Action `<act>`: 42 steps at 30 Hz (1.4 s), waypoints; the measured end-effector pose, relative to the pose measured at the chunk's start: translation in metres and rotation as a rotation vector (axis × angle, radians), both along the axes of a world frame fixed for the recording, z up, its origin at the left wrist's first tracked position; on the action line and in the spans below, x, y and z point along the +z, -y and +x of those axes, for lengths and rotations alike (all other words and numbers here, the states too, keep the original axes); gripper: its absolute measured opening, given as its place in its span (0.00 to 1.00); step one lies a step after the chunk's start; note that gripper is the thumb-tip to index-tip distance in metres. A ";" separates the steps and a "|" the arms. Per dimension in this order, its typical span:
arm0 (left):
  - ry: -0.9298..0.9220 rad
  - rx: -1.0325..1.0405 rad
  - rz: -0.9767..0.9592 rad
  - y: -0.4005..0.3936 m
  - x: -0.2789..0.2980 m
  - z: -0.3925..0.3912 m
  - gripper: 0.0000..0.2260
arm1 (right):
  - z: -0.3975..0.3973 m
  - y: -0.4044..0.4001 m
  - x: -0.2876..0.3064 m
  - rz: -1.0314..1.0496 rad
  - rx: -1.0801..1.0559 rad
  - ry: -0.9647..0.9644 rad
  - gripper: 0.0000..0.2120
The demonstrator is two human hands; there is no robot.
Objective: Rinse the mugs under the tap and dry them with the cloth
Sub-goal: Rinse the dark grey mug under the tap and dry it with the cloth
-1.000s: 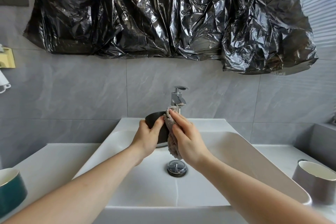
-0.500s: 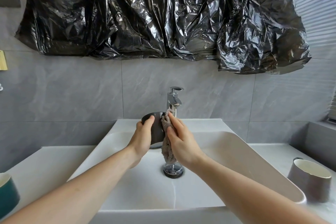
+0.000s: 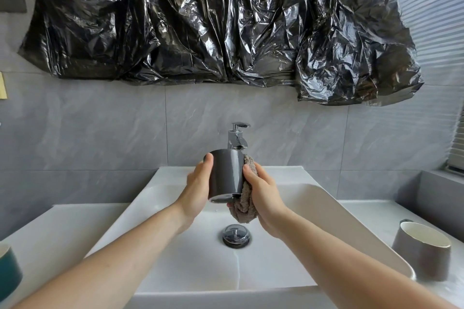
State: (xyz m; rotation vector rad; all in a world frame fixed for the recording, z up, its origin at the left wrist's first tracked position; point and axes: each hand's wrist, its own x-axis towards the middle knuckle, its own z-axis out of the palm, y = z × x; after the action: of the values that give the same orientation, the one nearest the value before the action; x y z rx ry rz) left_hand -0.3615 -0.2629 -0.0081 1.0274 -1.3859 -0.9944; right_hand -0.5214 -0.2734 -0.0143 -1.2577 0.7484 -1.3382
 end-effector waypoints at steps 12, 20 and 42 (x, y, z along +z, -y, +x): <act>0.104 0.325 -0.012 0.008 -0.011 0.003 0.24 | 0.010 -0.001 -0.007 -0.239 -0.141 -0.320 0.15; -0.025 0.216 -0.087 0.012 -0.010 0.000 0.12 | -0.001 0.005 -0.005 -0.108 -0.194 -0.195 0.13; 0.193 0.446 -0.012 0.015 -0.008 0.007 0.20 | 0.014 0.003 -0.015 -0.407 -0.303 -0.589 0.21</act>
State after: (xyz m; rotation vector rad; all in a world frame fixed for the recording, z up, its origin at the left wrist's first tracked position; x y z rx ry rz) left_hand -0.3542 -0.2778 -0.0159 1.3773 -1.2353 -0.5683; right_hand -0.5078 -0.2767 -0.0294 -1.9708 1.1451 -1.4160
